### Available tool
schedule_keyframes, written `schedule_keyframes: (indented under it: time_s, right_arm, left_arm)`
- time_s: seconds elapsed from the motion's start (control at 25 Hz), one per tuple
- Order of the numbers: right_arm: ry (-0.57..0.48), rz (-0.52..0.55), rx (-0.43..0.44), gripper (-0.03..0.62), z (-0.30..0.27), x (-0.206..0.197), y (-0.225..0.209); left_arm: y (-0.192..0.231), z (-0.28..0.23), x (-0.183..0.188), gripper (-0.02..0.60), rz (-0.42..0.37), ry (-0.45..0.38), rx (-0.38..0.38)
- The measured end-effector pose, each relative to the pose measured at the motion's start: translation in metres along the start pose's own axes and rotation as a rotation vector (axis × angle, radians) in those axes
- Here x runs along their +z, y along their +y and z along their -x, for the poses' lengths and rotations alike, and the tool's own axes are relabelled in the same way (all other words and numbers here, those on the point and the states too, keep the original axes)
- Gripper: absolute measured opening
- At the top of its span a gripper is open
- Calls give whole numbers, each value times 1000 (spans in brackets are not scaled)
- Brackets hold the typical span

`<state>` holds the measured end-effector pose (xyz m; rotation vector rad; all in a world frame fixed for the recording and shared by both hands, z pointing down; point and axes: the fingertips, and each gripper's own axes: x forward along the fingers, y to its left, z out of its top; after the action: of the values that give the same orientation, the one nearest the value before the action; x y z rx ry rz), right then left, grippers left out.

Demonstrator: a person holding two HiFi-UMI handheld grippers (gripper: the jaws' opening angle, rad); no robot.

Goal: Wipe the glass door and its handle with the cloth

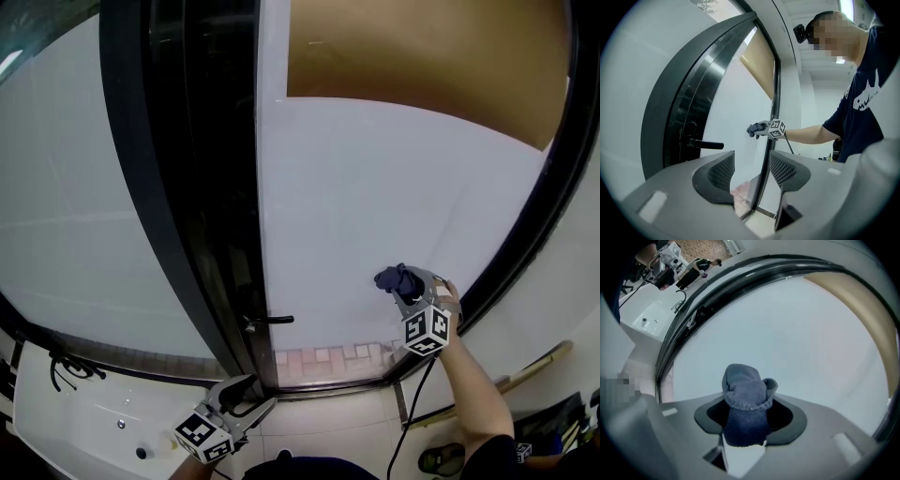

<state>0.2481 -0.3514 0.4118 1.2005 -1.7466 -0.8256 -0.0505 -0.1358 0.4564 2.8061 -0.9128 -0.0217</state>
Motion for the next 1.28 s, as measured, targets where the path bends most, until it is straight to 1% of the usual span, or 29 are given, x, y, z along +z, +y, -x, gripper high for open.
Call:
schedule_keyframes:
  time_s: [0.12, 0.24, 0.36, 0.48, 0.56, 0.68, 0.8, 0.92, 1.0, 1.04, 1.16, 1.28]
  right_arm:
    - [9, -70, -7, 202, 3, -7, -8]
    - [-50, -86, -13, 202, 11, 17, -6]
    - [-174, -78, 15, 202, 22, 73, 6]
    - [-302, -44, 74, 202, 24, 142, 31]
    - [-365, -25, 114, 202, 22, 183, 50]
    - [-424, 13, 162, 202, 12, 230, 79]
    - [-445, 45, 220, 202, -4, 255, 111]
    - [-423, 81, 253, 202, -22, 262, 136]
    - [-383, 95, 258, 202, -34, 252, 144]
    - [-358, 91, 257, 202, -40, 244, 145]
    - [-306, 35, 266, 202, -50, 214, 138]
    - [-262, 53, 248, 202, -46, 181, 129]
  left_arm:
    - [-3, -3, -1, 232, -7, 3, -11]
    - [-3, -2, -1, 232, -5, 0, -11]
    - [-2, 3, -1, 232, -5, -3, -3]
    - [2, 7, -2, 232, -3, -4, 10]
    - [4, 10, -1, 232, -3, -7, 19]
    - [7, 16, -1, 232, 0, -18, 33]
    - [9, 22, -1, 232, 4, -20, 52]
    - [12, 28, -3, 230, 12, -15, 68]
    - [14, 31, -5, 230, 17, -13, 75]
    - [15, 32, -6, 230, 19, -13, 78]
    - [18, 33, -6, 227, 21, -17, 84]
    - [16, 30, -5, 227, 20, -20, 77]
